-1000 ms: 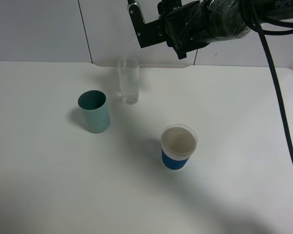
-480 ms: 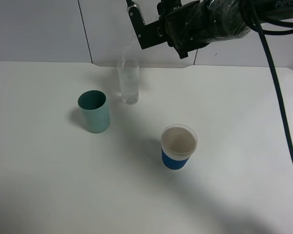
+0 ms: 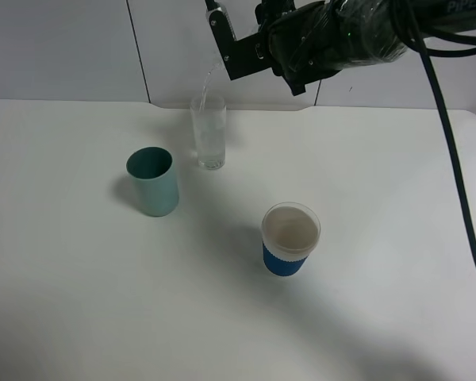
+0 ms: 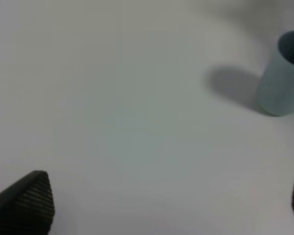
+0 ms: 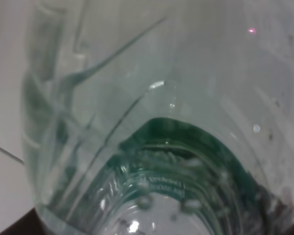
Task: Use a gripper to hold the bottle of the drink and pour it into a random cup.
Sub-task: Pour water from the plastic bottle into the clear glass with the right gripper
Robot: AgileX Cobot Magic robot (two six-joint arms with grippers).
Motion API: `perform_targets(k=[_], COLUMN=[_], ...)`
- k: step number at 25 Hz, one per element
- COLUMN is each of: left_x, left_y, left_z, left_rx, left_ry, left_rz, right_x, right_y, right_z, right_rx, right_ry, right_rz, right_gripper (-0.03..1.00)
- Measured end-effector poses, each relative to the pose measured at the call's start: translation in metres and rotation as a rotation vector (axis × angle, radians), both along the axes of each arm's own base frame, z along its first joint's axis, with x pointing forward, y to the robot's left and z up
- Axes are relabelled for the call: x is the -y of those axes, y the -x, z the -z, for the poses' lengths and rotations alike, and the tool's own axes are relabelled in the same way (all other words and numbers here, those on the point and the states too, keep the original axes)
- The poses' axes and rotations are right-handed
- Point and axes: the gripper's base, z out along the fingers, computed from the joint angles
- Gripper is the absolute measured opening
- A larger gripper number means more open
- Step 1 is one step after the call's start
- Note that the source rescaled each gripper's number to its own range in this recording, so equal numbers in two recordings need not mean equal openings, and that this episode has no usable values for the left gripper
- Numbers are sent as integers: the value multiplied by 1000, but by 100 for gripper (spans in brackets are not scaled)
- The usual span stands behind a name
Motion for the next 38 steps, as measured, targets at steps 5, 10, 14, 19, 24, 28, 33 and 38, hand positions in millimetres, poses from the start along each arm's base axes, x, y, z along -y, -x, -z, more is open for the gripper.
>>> perform_targets(k=[5, 10, 14, 19, 24, 28, 33, 38], left_x=[0, 0, 0, 0, 0, 0, 0, 0], left_y=[0, 0, 0, 0, 0, 0, 0, 0], left_z=[0, 0, 0, 0, 0, 0, 0, 0], left_rx=[0, 0, 0, 0, 0, 0, 0, 0], left_ry=[0, 0, 0, 0, 0, 0, 0, 0], left_rz=[0, 0, 0, 0, 0, 0, 0, 0], right_x=[0, 2, 2, 2, 2, 2, 2, 2], right_y=[0, 0, 0, 0, 0, 0, 0, 0], right_z=[0, -1, -1, -1, -1, -1, -1, -1], right_rx=[3, 7, 8, 8, 8, 9, 9, 9], right_ry=[1, 5, 37, 60, 66, 89, 91, 107], right_rz=[5, 16, 7, -1, -3, -10, -11, -17], right_gripper=[0, 0, 0, 0, 0, 0, 0, 0])
